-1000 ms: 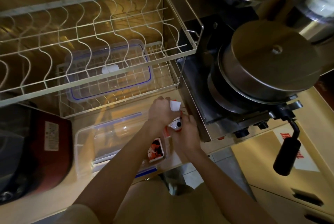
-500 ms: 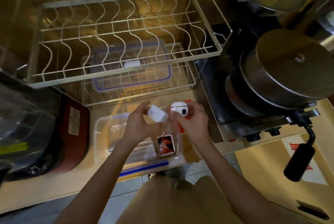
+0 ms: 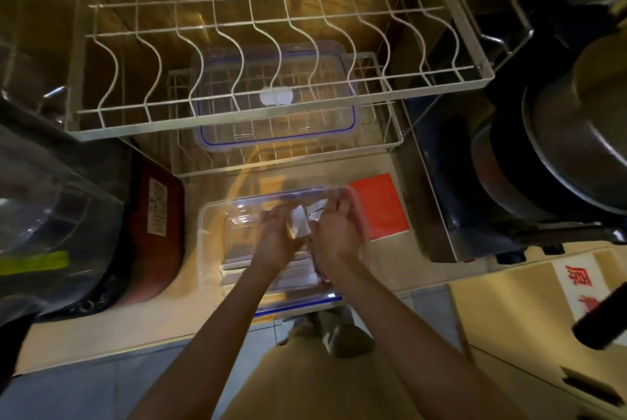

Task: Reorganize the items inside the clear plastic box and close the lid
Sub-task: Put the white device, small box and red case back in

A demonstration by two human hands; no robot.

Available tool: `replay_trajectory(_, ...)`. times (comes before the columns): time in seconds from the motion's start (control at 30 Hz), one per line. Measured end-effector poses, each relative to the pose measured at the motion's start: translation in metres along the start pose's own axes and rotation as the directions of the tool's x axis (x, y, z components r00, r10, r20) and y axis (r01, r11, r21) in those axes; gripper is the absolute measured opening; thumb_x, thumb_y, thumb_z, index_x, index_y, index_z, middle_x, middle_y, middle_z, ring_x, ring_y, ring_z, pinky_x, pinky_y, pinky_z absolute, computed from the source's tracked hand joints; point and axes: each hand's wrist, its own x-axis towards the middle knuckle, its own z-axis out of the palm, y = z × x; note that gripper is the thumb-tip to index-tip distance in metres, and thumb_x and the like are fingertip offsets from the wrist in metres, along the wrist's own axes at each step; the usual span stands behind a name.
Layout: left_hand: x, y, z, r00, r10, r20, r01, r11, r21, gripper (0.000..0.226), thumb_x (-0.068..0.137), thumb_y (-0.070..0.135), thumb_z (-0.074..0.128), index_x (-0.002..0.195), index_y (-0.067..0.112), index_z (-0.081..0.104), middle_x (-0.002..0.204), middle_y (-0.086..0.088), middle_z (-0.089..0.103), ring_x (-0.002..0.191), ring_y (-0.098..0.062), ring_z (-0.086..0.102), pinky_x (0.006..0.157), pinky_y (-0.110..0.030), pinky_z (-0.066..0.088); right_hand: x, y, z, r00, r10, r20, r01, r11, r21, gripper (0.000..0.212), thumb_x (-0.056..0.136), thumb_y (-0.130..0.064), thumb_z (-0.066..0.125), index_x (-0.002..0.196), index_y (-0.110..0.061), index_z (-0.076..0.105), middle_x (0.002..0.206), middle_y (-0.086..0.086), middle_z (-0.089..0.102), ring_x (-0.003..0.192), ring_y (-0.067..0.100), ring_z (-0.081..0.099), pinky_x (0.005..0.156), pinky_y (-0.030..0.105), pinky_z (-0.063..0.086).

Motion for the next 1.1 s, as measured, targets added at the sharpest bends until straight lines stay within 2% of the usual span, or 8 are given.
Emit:
replay_trajectory(0.13,0.001,-0.008,0.005,1.0,0.001,-0.027,-0.001,1.0,-0.011,0.068,0.063,0.014,0.081,0.125,0.013,0.054,0.127,-0.012,0.059,0.116,-0.029,0.053,0.102,-0.041,0.04,0.009,-0.001,0.008,0.997,0.019,0.072,-0.006,0.984,-0.179,0.056,0.096,-0.018,0.046,0.143,0.0,0.021,0.14,0.017,0.034,0.106,0.027,0.06,0.075,0.03,0.051)
replay_trajectory(0.27,0.004,-0.012,0.005,0.999,0.035,-0.005,-0.035,0.999,0.015,0.071,0.063,0.01,0.08,0.128,0.011,0.051,0.132,-0.012,0.056,0.122,-0.028,0.05,0.106,-0.041,0.037,0.012,0.0,0.011,0.994,0.052,0.095,-0.031,0.977,-0.21,0.065,0.092,-0.017,0.052,0.143,0.005,0.018,0.143,0.02,0.031,0.107,0.028,0.06,0.082,0.032,0.052)
replay_trajectory(0.47,-0.002,-0.014,0.006,0.998,0.06,-0.032,-0.058,0.996,0.063,0.063,0.07,0.002,0.072,0.128,0.01,0.05,0.135,-0.014,0.049,0.12,-0.027,0.05,0.094,-0.02,0.033,0.011,0.003,0.019,0.993,-0.018,0.114,0.048,0.962,-0.27,0.054,0.092,-0.015,0.05,0.14,0.003,0.033,0.15,0.02,0.026,0.124,0.027,0.043,0.089,0.029,0.049)
replay_trajectory(0.6,-0.007,-0.013,0.009,0.995,0.064,-0.075,-0.058,0.995,0.077,0.052,0.073,0.0,0.068,0.123,0.006,0.054,0.136,-0.015,0.045,0.113,-0.029,0.054,0.089,-0.024,0.043,0.006,0.003,0.009,0.995,0.027,0.097,-0.012,0.989,-0.149,0.067,0.089,-0.013,0.057,0.143,0.002,0.021,0.141,0.02,0.034,0.123,0.029,0.045,0.099,0.035,0.046)
replay_trajectory(0.7,-0.009,-0.015,0.012,0.993,0.063,-0.104,-0.055,0.996,0.073,0.043,0.074,0.0,0.068,0.116,0.004,0.059,0.13,-0.017,0.049,0.106,-0.029,0.058,0.086,-0.024,0.044,0.0,0.005,0.006,0.993,-0.113,0.034,0.117,0.976,-0.186,0.064,0.088,-0.016,0.057,0.143,-0.004,0.027,0.147,0.017,0.033,0.133,0.031,0.035,0.107,0.039,0.038)
replay_trajectory(0.77,-0.01,-0.015,0.013,0.991,0.086,-0.104,-0.077,0.994,0.082,0.039,0.073,-0.001,0.069,0.111,0.002,0.062,0.12,-0.019,0.055,0.101,-0.031,0.061,0.084,-0.023,0.042,-0.004,0.009,0.006,0.965,-0.243,0.101,0.262,0.928,-0.265,0.058,0.089,-0.017,0.052,0.143,-0.01,0.031,0.151,0.011,0.031,0.141,0.029,0.024,0.114,0.042,0.028)
replay_trajectory(0.87,-0.011,-0.015,0.014,0.988,0.117,-0.098,-0.106,0.988,0.113,0.036,0.072,-0.002,0.068,0.107,0.002,0.064,0.115,-0.02,0.059,0.097,-0.032,0.063,0.083,-0.028,0.047,-0.012,0.016,0.009,0.936,-0.285,0.208,0.338,0.893,-0.298,0.062,0.092,-0.015,0.044,0.148,-0.011,0.016,0.158,0.007,0.016,0.145,0.025,0.013,0.115,0.041,0.019)
replay_trajectory(1.1,-0.013,-0.013,0.016,0.986,0.155,-0.057,-0.142,0.972,0.186,0.035,0.078,0.001,0.064,0.113,0.005,0.062,0.121,-0.02,0.057,0.095,-0.034,0.064,0.081,-0.036,0.053,-0.012,0.028,0.014,0.938,-0.255,0.236,0.311,0.918,-0.246,0.064,0.099,-0.025,0.034,0.15,-0.014,-0.003,0.161,0.004,-0.005,0.148,0.022,-0.006,0.12,0.039,0.005)
